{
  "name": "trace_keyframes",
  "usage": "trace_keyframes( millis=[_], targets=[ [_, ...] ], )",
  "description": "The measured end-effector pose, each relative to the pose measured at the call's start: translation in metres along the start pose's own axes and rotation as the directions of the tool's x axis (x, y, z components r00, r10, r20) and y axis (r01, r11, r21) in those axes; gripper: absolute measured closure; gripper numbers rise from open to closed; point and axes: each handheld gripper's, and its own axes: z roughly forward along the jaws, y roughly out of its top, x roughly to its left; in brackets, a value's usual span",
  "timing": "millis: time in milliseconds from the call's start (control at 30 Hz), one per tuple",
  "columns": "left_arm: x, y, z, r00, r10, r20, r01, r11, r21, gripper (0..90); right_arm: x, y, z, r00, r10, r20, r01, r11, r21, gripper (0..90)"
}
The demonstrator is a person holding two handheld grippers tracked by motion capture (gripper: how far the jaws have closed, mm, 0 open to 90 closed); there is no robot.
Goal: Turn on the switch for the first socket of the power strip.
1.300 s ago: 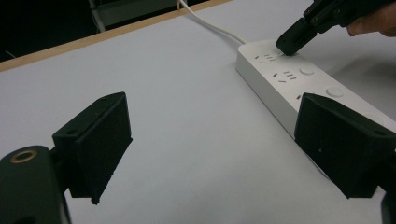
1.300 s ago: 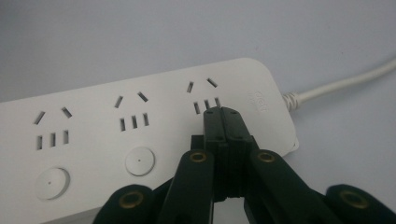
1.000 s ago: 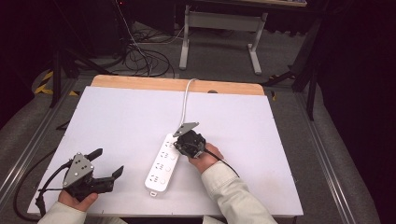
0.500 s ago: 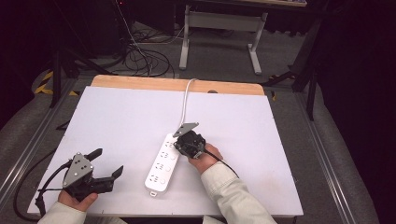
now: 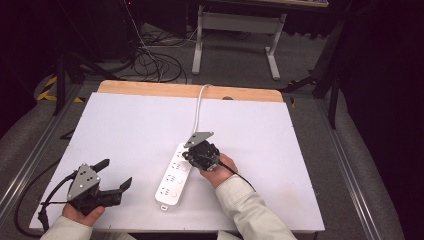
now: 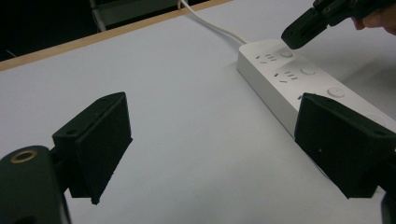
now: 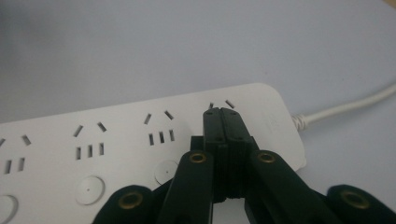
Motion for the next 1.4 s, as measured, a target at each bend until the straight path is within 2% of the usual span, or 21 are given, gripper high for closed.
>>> trace_keyframes(
  millis=[267, 367, 433, 500, 633, 733, 833, 1100, 1400],
  targets=[
    [0.0, 0.0, 0.0, 1.0, 0.001, -0.001, -0.001, 1.0, 0.003, 11.7, 0.003, 0.01, -0.017, 1.0, 0.0, 0.001, 0.0, 0.998, -0.063, 90.0],
    [0.0, 0.0, 0.0, 1.0, -0.001, -0.001, 0.001, 1.0, 0.001, 11.6, 0.003, 0.011, -0.02, 1.0, 0.001, 0.001, -0.001, 0.998, -0.067, 90.0],
    [0.0, 0.0, 0.001, 1.0, 0.0, 0.0, 0.0, 1.0, 0.001, 11.6, 0.001, 0.01, -0.021, 1.0, 0.004, -0.002, -0.004, 0.997, -0.074, 84.9],
    [0.0, 0.0, 0.001, 1.0, -0.001, 0.0, 0.001, 1.0, 0.001, 11.6, 0.001, 0.011, -0.023, 0.9999, 0.014, -0.005, -0.014, 0.996, -0.083, 72.5],
    [0.0, 0.0, 0.001, 1.0, 0.001, 0.002, -0.001, 1.0, 0.003, 11.6, 0.001, 0.012, -0.029, 0.9999, 0.01, 0.001, -0.01, 0.993, -0.114, 55.2],
    [0.0, 0.001, 0.001, 1.0, 0.002, 0.003, -0.002, 1.0, 0.002, 11.7, 0.001, 0.012, -0.034, 0.9997, 0.023, -0.003, -0.023, 0.99, -0.141, 45.7],
    [0.0, 0.001, 0.002, 1.0, 0.005, 0.006, -0.005, 1.0, 0.003, 11.7, 0.0, 0.012, -0.037, 0.9997, 0.011, -0.02, -0.014, 0.99, -0.143, 39.1],
    [0.0, 0.0, 0.001, 1.0, -0.001, 0.001, 0.001, 1.0, 0.0, 11.7, -0.003, 0.012, -0.049, 0.9998, 0.016, -0.014, -0.019, 0.981, -0.193, 31.0],
    [0.0, -0.001, -0.002, 1.0, 0.002, -0.009, -0.002, 1.0, 0.002, 11.6, -0.005, 0.009, -0.064, 0.9999, 0.015, -0.004, -0.016, 0.974, -0.225, 28.6]
  ],
)
